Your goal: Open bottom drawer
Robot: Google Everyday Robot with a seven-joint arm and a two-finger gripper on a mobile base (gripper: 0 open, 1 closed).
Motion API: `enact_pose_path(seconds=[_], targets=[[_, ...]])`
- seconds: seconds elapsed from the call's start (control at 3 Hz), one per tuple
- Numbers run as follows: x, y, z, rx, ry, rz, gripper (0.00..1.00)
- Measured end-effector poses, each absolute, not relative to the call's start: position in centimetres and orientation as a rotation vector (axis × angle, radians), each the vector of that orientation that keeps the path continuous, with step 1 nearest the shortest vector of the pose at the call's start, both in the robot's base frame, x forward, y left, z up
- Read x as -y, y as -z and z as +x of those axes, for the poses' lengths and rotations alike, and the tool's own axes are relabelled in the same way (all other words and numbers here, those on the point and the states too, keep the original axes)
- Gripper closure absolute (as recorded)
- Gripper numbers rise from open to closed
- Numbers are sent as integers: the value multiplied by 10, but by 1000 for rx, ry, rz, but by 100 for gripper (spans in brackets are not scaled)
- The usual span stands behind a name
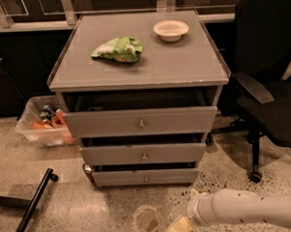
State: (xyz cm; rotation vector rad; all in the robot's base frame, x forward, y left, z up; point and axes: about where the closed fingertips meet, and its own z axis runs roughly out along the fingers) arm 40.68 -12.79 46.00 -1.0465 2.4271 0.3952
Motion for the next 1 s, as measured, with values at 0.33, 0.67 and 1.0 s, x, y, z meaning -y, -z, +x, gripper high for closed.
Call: enact_pose_path(seconds=[0.33,0.67,1.0], targets=[[128,-460,407,-2427,-395,-1046,0],[118,-448,426,-2413,-388,-1037,0],[108,-417,467,-2414,-382,-1025,0]])
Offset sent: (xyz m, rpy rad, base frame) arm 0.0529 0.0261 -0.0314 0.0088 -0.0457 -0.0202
